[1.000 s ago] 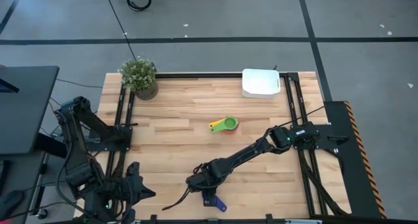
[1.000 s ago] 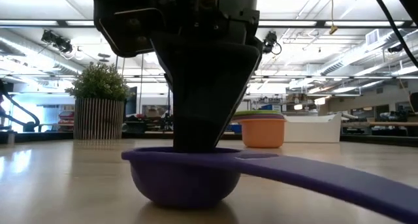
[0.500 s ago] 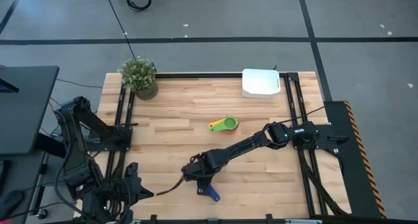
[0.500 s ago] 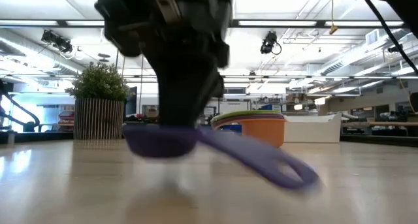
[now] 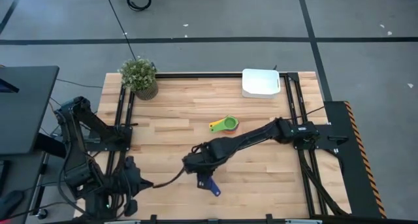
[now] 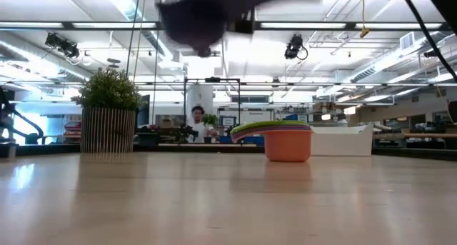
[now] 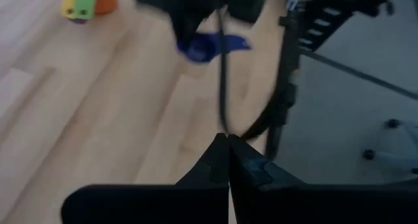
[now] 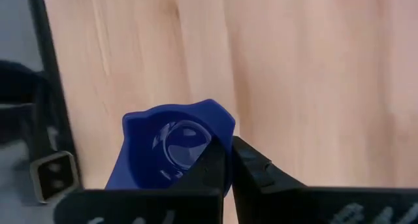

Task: Nest measuring cups in basket
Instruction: Stack the dark blue measuring cup on top of the green measuring cup

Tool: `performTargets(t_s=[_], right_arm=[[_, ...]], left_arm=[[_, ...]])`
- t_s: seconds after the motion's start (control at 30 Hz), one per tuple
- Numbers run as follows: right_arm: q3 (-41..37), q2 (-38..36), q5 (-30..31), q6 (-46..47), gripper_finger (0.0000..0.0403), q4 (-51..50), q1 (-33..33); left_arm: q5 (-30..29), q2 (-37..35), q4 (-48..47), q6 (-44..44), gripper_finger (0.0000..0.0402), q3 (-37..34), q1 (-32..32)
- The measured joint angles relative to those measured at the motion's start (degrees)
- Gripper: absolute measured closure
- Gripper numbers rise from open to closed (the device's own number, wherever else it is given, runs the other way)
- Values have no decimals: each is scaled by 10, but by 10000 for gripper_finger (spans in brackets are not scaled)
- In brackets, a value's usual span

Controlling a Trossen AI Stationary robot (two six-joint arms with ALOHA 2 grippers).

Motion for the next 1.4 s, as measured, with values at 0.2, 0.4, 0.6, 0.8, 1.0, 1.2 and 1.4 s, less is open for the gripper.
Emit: performTargets(t_s=[0.2, 0.4, 0.6, 0.8, 1.0, 1.2, 1.4], right_arm=[[3, -67, 83, 128, 391, -5, 10], [3, -114, 215, 352, 391, -25, 18], [3, -131, 260, 538, 391, -57, 6], [3, -131, 247, 665, 391, -167, -21], [1, -133, 216, 755, 391, -192, -56], [-2, -132, 185, 780, 391, -191, -114], [-5, -132, 175, 751, 391, -192, -178]], left_arm=[[1, 0, -72, -7, 400, 0, 0], [0, -10, -149, -6, 400, 0, -21], [-44, -37, -211, -13, 400, 0, -53], [-49, -60, -217, 21, 400, 0, -67], [-49, -64, -217, 79, 400, 0, -68], [-47, -63, -216, 120, 400, 0, -68], [-43, -63, -223, 124, 400, 0, -68]])
